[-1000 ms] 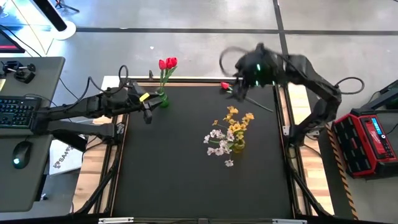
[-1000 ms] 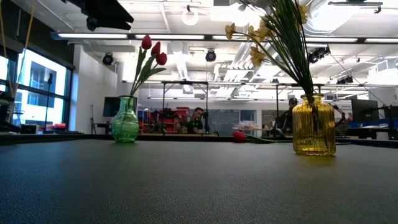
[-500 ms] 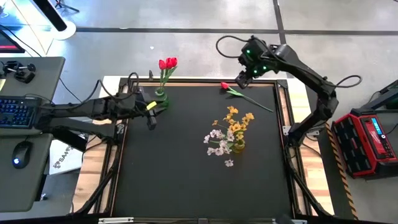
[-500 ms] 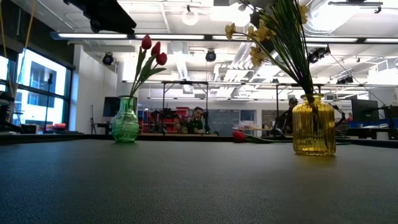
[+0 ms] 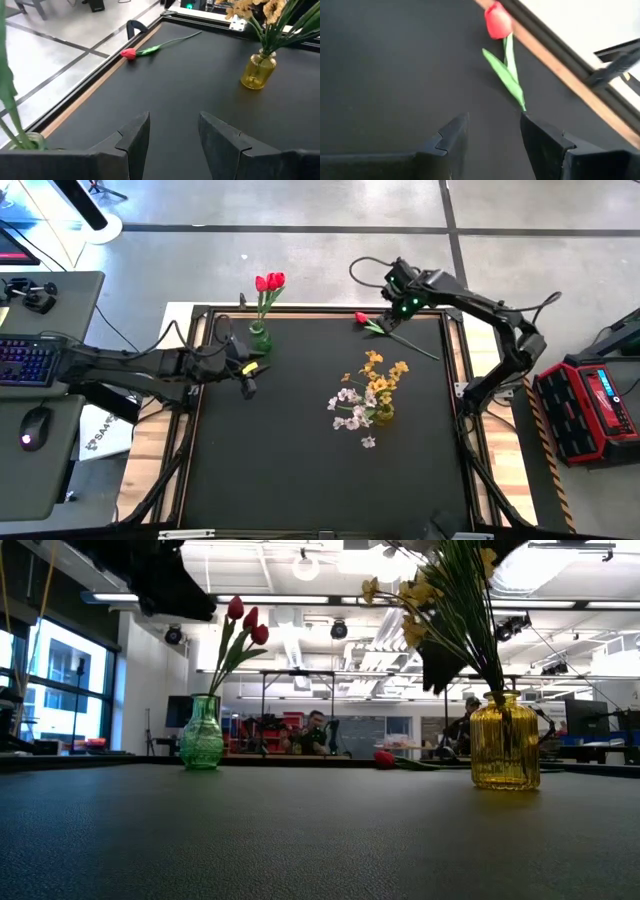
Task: Sort flowers into vase by color
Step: Put the red flower into the green vase
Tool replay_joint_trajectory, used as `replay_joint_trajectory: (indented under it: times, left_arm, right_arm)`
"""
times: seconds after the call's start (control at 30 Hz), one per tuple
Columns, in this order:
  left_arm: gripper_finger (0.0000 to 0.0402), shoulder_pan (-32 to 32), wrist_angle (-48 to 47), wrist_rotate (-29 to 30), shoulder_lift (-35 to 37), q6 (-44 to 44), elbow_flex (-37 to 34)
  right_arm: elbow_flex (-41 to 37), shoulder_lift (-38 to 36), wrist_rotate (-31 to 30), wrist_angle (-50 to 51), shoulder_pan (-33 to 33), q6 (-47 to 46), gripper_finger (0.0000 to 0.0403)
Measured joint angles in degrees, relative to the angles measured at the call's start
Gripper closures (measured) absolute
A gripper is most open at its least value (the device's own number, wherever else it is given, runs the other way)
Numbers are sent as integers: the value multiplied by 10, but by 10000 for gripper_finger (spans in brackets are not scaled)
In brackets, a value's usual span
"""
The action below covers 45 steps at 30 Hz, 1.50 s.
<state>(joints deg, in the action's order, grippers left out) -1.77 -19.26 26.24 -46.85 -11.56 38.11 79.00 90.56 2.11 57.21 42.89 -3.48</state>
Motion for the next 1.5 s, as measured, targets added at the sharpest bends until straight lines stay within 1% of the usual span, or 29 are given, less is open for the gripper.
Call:
replay_joint_trajectory:
  times: [0.23,0.47,0.63,0.77,1.03,1.2,1.33,1.5]
  left_arm:
    - [245,-16,65,-1,0,-18,-44]
    - [245,-31,171,-1,-1,-18,-104]
    - [245,-38,248,-1,-1,-19,-144]
    - [245,-45,304,-1,-2,-19,-176]
    - [245,-52,401,-1,-1,-32,-225]
    - [245,-52,433,-1,-1,-33,-246]
    - [245,-52,435,-1,-1,-33,-251]
    - [245,-52,436,-1,-1,-33,-251]
  right_arm:
    - [-104,0,5,-83,16,22,238]
    - [-186,0,30,-170,44,25,238]
    - [-243,0,31,-248,49,25,238]
    - [-286,0,54,-318,49,25,238]
    - [-308,0,56,-382,49,25,238]
    - [-323,0,87,-462,47,25,233]
    - [-323,0,89,-493,47,32,212]
    - [-323,1,93,-498,47,47,173]
